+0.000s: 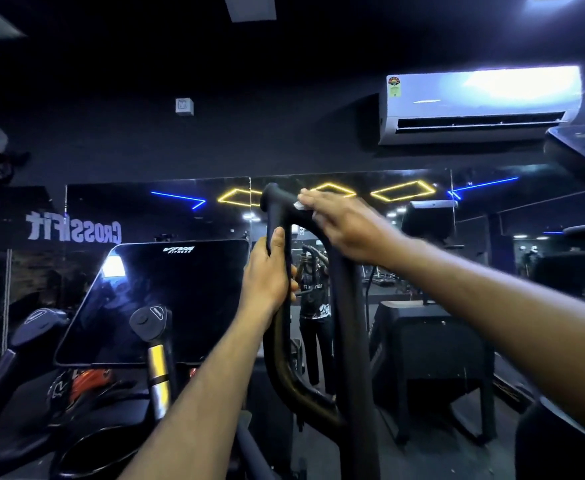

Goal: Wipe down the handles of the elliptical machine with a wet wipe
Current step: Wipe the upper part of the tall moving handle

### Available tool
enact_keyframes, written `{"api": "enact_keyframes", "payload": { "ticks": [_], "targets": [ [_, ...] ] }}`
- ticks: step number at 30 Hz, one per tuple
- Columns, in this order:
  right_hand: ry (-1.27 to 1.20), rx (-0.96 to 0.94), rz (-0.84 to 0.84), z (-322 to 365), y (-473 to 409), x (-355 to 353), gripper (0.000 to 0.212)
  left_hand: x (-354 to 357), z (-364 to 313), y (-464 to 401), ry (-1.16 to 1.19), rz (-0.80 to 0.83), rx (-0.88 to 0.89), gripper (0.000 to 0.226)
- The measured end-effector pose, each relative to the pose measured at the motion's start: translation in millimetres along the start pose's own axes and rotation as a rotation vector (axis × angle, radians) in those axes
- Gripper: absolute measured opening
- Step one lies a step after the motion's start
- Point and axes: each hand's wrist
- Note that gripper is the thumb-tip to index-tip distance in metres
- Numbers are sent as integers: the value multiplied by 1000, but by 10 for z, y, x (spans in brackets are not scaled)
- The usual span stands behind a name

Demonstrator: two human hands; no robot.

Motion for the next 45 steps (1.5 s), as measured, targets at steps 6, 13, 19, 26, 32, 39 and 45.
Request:
{"api": "enact_keyframes", "payload": {
  "ticks": [6, 13, 19, 26, 32, 39, 45],
  "targets": [
    [-31, 39, -72, 96, 506, 249, 50, -10, 8, 9, -44, 11, 2, 41],
    [59, -32, -105, 17, 732, 162, 46, -12, 56, -22, -30, 2, 2, 41],
    [-12, 24, -156, -26, 220, 84, 38, 4, 87, -87, -40, -33, -6, 44],
    [39, 34, -319, 61, 799, 103, 24, 5, 42, 4, -64, -32, -8, 49],
    [64, -218, -157, -84, 1010, -23, 28, 77, -80, 108, -161, -73, 0, 41],
    [-86, -105, -219, -212, 399, -129, 21, 100, -20, 65, -245, -160, -30, 43],
    [-197, -137, -285, -176, 960, 79, 18, 170, -11, 127, -295, -230, 20, 44]
  ]
}}
Point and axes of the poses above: each hand's wrist, its own y-axis away from the middle knuckle, its own x-axis out of the palm, z = x × y, and after that the axes turned 9 degrees about y, right-handed
